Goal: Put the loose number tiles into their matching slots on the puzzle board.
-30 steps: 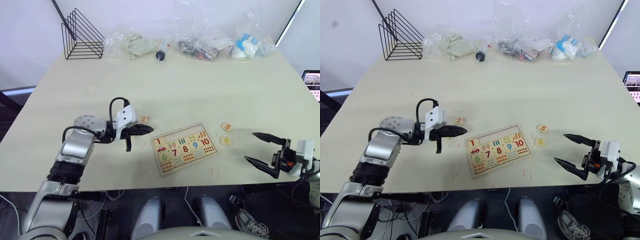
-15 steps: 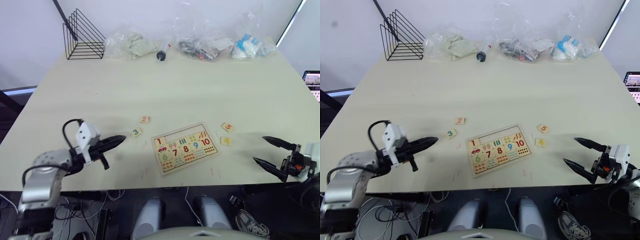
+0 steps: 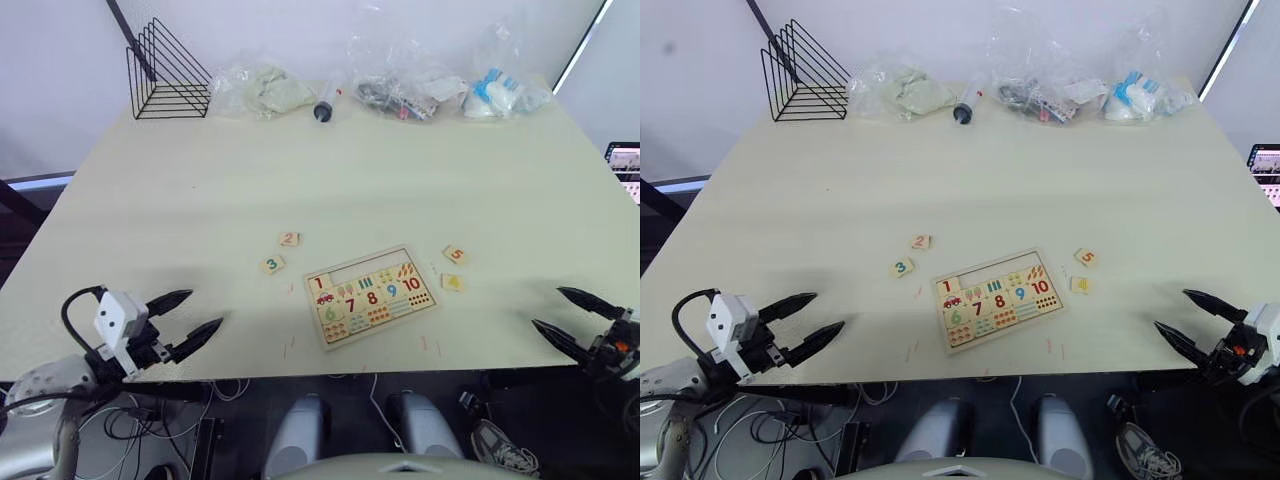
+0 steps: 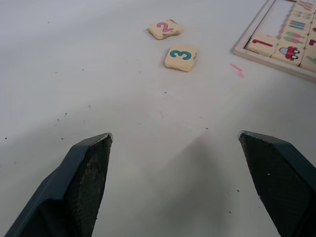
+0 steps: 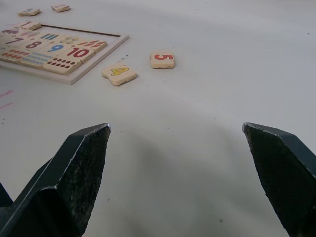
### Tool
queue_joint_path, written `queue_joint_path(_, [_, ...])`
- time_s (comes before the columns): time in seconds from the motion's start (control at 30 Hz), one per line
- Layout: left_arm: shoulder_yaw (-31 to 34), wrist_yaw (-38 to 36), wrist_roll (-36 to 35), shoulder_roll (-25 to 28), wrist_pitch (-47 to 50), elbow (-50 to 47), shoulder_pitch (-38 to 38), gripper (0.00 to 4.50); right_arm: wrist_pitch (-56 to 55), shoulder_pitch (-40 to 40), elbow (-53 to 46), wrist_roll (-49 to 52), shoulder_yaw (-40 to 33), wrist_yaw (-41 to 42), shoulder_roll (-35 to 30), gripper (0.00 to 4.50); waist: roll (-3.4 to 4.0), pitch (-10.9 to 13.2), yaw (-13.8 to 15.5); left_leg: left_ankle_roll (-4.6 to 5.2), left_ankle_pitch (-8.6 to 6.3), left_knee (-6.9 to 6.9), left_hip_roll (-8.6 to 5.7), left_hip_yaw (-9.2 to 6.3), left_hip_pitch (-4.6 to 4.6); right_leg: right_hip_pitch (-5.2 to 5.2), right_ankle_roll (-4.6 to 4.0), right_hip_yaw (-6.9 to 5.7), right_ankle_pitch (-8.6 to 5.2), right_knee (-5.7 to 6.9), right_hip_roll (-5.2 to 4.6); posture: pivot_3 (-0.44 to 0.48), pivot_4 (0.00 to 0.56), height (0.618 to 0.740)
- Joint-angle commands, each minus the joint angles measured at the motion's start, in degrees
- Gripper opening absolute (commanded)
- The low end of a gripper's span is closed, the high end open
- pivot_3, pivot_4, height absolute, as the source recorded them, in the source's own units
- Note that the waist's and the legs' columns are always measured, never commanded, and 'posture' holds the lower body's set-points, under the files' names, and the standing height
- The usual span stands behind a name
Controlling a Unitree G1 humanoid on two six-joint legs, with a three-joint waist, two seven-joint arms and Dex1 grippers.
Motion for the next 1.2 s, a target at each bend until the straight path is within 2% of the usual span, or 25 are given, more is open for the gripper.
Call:
queue_joint_path(0.03, [2.4, -1.0, -1.6, 0.3, -1.8, 0.6, 0.8, 4.47, -0.6, -0.3, 0.1, 0.9, -2.2, 0.2, -1.2, 4.50, 0.00, 0.0, 0.0, 0.00, 0.00, 0.00, 0.00, 0.00, 0.00, 0.00, 0.00, 0.00, 0.00, 0.00, 0.00, 0.000, 0.150, 0.740])
queue_joint_path(0.73, [0.0, 0.0, -1.1, 0.3, -1.5, 0.3, -1.4, 4.47, -0.3, -1.8, -0.9, 0.3, -0.1, 0.4, -0.5, 4.50, -0.01, 0.0, 0.0, 0.00, 0.00, 0.00, 0.00, 0.00, -0.01, 0.00, 0.01, 0.00, 0.00, 0.00, 0.02, 0.000, 0.150, 0.740])
queue_joint_path(1.2, [-0.6, -0.2, -0.3, 1.1, -1.5, 1.3, -3.2, 4.47, -1.3, -1.8, 0.1, 0.7, 0.2, 3.5, -0.1, 4.50, -0.01, 0.0, 0.0, 0.00, 0.00, 0.00, 0.00, 0.00, -0.01, 0.00, 0.01, 0.00, 0.00, 0.00, 0.02, 0.000, 0.150, 0.740])
